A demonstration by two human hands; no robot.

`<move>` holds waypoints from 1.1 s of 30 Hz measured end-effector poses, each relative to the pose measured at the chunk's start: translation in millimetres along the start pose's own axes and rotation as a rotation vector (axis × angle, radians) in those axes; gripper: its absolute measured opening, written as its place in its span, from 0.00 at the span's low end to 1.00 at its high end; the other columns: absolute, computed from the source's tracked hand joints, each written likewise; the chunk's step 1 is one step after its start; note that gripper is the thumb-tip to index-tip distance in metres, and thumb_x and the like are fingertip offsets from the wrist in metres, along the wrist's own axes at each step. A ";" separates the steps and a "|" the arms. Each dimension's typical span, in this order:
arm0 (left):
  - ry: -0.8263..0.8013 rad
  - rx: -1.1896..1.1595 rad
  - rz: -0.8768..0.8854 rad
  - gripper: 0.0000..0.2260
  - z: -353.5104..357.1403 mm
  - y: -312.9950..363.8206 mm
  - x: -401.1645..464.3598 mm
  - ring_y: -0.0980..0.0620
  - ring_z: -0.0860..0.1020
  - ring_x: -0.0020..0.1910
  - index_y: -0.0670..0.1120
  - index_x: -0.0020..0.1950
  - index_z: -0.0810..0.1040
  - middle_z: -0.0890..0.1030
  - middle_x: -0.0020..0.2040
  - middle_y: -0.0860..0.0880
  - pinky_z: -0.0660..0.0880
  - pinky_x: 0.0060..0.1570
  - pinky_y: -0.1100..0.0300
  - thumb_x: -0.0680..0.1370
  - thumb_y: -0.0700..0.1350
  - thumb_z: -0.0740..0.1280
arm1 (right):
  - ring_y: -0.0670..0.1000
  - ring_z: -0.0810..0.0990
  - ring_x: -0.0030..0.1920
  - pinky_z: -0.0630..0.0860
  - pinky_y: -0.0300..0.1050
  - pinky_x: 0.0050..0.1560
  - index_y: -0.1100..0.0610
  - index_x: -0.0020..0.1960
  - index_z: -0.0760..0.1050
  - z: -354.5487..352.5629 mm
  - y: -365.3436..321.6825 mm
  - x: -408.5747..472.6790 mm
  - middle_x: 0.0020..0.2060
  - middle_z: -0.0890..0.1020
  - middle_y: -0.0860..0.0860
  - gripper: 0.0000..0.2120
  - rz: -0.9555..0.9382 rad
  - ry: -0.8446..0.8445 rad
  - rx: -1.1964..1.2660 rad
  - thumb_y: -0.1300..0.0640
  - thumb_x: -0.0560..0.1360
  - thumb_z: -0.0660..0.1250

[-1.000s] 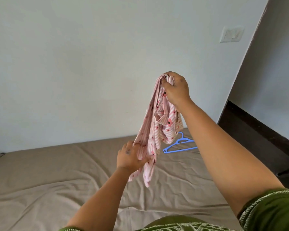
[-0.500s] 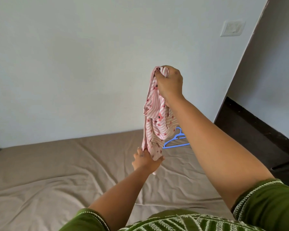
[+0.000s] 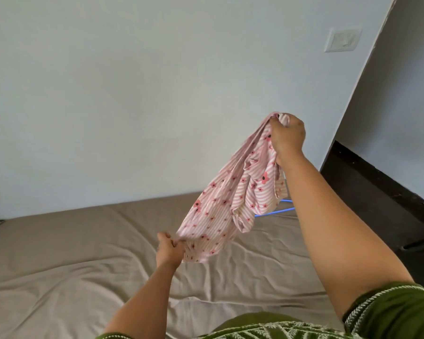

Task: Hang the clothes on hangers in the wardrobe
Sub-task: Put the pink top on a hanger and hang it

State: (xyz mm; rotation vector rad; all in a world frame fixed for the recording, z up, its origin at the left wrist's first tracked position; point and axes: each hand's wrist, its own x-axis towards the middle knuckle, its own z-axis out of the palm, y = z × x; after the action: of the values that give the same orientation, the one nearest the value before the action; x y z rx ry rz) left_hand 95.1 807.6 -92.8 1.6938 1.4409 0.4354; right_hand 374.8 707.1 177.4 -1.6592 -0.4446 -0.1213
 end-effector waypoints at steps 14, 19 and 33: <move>-0.783 -0.446 -0.437 0.12 -24.1 83.2 9.4 0.49 0.82 0.28 0.40 0.38 0.79 0.82 0.32 0.43 0.81 0.32 0.58 0.79 0.44 0.64 | 0.61 0.74 0.64 0.70 0.50 0.61 0.64 0.63 0.75 -5.4 142.2 -77.5 0.62 0.77 0.62 0.22 0.293 -0.517 -0.777 0.49 0.84 0.51; -0.813 -0.665 -0.407 0.11 -17.0 105.2 -8.0 0.46 0.82 0.31 0.36 0.37 0.77 0.81 0.33 0.39 0.82 0.36 0.55 0.76 0.32 0.58 | 0.61 0.73 0.65 0.69 0.51 0.61 0.63 0.66 0.71 1.4 128.9 -89.8 0.64 0.76 0.61 0.26 0.281 -0.612 -0.845 0.45 0.83 0.47; -0.740 -0.839 -0.416 0.09 -4.4 141.1 -18.3 0.47 0.77 0.26 0.35 0.41 0.73 0.76 0.32 0.41 0.78 0.31 0.60 0.76 0.39 0.56 | 0.60 0.77 0.60 0.73 0.51 0.59 0.64 0.67 0.71 37.9 90.2 -101.0 0.64 0.75 0.61 0.37 0.623 -0.682 -0.264 0.33 0.76 0.55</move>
State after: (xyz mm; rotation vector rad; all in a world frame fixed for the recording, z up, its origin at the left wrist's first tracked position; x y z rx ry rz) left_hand 176.1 795.5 23.6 0.7162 0.8259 0.1107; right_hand 307.5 715.4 54.2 -2.0075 -0.4016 0.9027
